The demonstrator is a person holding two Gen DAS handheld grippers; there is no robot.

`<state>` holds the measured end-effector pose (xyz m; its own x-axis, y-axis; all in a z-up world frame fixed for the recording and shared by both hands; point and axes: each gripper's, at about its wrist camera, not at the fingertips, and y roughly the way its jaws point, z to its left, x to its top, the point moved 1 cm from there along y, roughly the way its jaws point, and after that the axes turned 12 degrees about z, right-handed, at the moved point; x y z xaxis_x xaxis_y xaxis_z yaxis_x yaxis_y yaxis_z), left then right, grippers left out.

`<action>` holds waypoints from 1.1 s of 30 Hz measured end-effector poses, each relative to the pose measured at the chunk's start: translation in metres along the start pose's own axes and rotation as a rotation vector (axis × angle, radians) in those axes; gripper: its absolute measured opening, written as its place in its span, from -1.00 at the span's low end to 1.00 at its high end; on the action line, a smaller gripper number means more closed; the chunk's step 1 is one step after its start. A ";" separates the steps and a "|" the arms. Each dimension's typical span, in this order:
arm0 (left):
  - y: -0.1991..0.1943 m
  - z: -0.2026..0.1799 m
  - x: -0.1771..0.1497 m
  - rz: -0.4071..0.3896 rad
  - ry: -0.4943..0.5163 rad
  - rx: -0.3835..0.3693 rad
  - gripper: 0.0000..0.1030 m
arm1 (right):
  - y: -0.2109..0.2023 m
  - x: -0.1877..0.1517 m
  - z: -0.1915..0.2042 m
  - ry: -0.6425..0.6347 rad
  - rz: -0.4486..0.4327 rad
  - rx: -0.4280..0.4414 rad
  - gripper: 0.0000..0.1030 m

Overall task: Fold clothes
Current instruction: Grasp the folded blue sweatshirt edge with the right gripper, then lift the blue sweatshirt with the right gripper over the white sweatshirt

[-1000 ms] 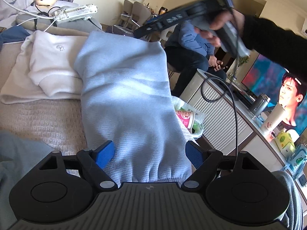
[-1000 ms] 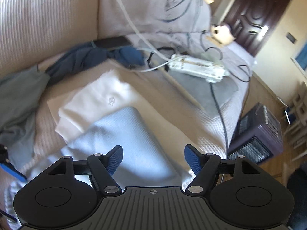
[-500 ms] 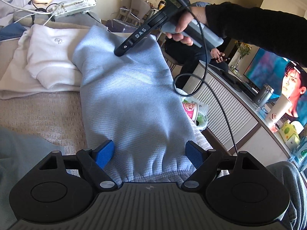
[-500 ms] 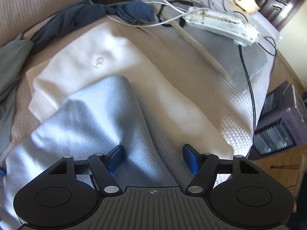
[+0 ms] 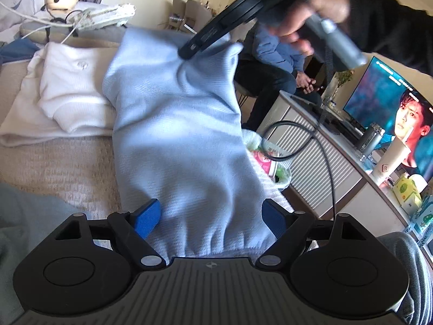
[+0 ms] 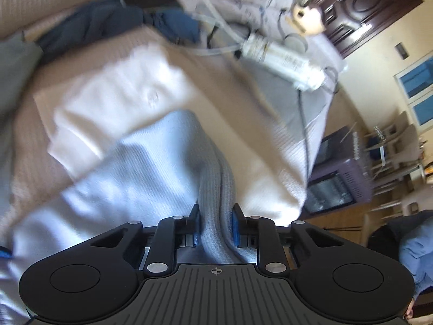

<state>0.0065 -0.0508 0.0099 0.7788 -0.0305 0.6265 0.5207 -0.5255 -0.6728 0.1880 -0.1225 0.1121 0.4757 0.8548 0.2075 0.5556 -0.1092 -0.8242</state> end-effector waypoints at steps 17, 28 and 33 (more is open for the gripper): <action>-0.044 -0.006 0.015 -0.150 0.049 -0.029 0.64 | -0.181 -0.069 0.027 0.079 -0.170 -0.143 -0.60; -0.097 0.036 0.027 -0.354 -0.107 0.220 0.64 | -0.232 0.003 0.027 0.079 -0.369 -0.286 -0.63; -0.104 0.058 0.032 -0.367 -0.183 0.249 0.64 | -0.252 0.061 -0.019 0.250 -0.490 -0.279 -0.63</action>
<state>-0.0025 0.0520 0.0773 0.5647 0.2813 0.7759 0.8236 -0.2532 -0.5076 0.0898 -0.0522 0.3420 0.2467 0.6982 0.6720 0.8914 0.1087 -0.4401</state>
